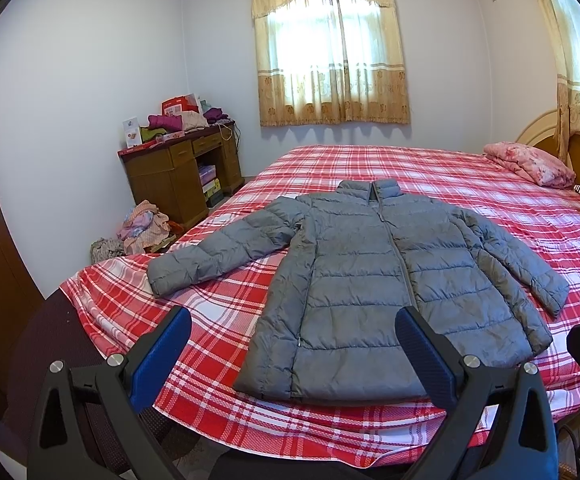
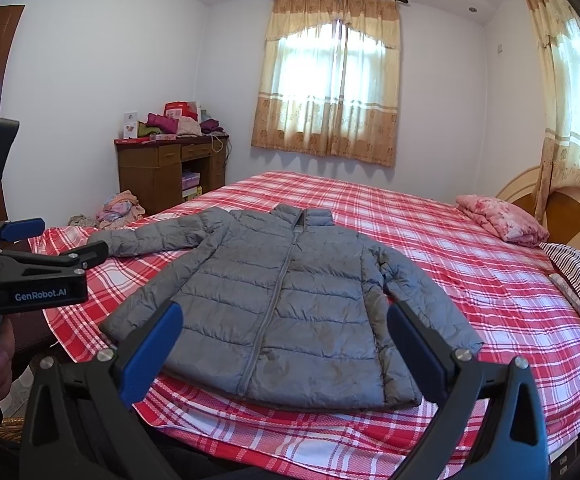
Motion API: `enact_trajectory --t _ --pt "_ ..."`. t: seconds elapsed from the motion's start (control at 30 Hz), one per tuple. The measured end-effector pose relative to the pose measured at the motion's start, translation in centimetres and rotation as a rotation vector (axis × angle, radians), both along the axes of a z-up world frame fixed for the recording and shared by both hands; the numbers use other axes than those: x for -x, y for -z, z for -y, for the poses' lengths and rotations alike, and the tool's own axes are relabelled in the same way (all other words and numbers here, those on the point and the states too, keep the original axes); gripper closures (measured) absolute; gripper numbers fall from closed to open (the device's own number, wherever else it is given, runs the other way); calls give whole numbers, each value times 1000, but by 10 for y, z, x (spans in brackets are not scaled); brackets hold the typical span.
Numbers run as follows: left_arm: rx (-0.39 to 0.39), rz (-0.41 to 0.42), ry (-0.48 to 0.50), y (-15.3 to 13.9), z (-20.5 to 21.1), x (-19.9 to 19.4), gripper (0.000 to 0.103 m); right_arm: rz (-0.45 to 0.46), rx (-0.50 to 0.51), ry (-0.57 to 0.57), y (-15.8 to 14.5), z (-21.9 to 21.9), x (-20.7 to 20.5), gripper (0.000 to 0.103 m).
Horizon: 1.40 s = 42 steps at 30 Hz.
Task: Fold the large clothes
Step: 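Grasp the jacket sleeve cuff with the right tool and lift it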
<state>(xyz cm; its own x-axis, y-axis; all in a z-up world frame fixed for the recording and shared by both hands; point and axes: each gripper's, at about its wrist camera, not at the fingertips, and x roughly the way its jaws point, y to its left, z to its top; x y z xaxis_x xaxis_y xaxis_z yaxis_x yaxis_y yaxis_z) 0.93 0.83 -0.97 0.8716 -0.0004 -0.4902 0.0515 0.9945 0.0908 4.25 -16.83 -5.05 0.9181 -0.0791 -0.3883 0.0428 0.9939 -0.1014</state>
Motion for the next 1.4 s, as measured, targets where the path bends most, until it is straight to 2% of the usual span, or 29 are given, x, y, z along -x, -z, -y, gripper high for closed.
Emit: enact_trajectory --t 0.17,0.37,0.53,0.63,0.77,0.87,0.93,1.0,1.07,1.1,1.17,1.27,1.4 --pt "-19 -33 1 12 3 -16 1 4 -9 37 4 17 -12 0" --pt "-53 -73 29 40 12 -50 1 -39 -53 141 24 76 -44 0" --pt "-89 -132 53 70 25 -100 1 -146 -202 269 55 161 -73 0" --pt "-109 -169 60 82 35 -132 1 -199 -210 391 75 212 -86 0" --pt "-142 -159 56 93 47 -168 1 -249 -264 555 99 274 -99 0" --pt "-173 -150 31 106 54 -198 1 -310 -288 608 118 307 -115 1" --pt "-185 -173 5 114 55 -216 1 -348 -317 622 131 322 -125 11" --pt "-184 -194 -6 121 55 -229 1 -386 -365 622 142 332 -131 31" --pt "-196 -200 -15 125 57 -238 1 -383 -364 609 146 331 -130 42" --pt "-207 -204 -12 126 59 -244 1 -373 -351 605 145 330 -129 56" --pt "-222 -213 -9 129 59 -255 1 -360 -357 598 142 337 -125 75" --pt "-257 -221 -28 132 56 -276 1 -353 -355 632 138 360 -125 84" --pt "-273 -240 -59 131 46 -308 1 -325 -303 713 119 400 -135 88"
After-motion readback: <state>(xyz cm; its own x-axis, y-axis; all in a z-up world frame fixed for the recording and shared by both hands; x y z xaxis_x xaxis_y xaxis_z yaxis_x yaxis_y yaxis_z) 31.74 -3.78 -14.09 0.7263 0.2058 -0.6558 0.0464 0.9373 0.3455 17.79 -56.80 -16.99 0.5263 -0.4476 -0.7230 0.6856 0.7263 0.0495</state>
